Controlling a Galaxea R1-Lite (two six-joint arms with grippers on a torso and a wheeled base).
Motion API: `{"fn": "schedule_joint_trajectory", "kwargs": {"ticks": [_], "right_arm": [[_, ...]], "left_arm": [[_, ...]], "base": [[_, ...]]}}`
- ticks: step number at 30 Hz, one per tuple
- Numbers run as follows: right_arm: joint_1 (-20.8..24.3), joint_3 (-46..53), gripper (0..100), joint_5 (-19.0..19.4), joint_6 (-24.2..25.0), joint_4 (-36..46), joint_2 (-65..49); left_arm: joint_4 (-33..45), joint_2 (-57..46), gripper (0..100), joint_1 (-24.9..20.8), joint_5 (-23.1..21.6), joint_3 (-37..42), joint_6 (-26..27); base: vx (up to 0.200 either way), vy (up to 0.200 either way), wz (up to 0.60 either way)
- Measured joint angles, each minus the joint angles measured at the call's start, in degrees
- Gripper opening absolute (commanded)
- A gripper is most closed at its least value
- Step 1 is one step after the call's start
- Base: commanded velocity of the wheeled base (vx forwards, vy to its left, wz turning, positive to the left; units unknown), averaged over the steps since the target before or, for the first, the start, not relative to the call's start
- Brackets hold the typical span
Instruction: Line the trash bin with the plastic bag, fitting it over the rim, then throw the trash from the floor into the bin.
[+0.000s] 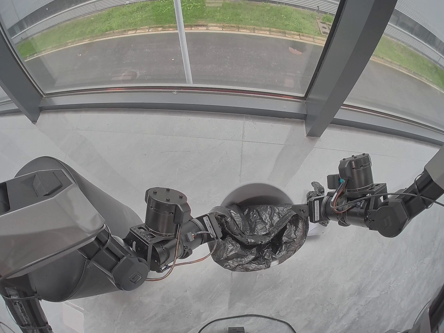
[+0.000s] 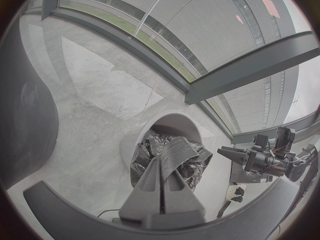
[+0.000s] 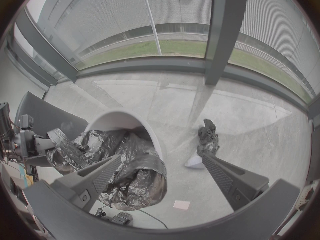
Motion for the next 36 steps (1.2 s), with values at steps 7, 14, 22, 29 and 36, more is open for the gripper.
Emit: {"fn": "schedule_joint_trajectory", "kwargs": {"ticks": [7, 14, 22, 29, 36], "right_arm": [[3.1, -2.5, 100, 1.5, -4.6, 0.0, -1.4], [7.9, -4.4, 100, 1.7, -9.5, 0.0, 0.6], [10.0, -4.2, 100, 1.5, -10.6, -0.1, 4.0], [10.6, -1.7, 100, 1.4, -10.7, -0.1, 4.6], [11.0, 0.3, 100, 1.4, -11.8, -0.1, 4.4]], "left_arm": [[-0.9, -0.7, 0, 0.0, 0.0, 0.2, 0.0], [-1.0, -2.0, 0, 0.0, 0.0, 0.2, 0.1], [-1.0, -2.7, 0, 0.0, 0.0, 0.0, 0.1], [-1.0, -2.8, 0, 0.0, -0.1, 0.0, 0.1], [-1.0, -2.6, 0, 0.0, -0.1, -0.1, 0.1]], "base": [[0.0, 0.0, 0.0], [0.0, 0.0, 0.0], [0.0, 0.0, 0.0], [0.0, 0.0, 0.0], [0.0, 0.0, 0.0]]}}
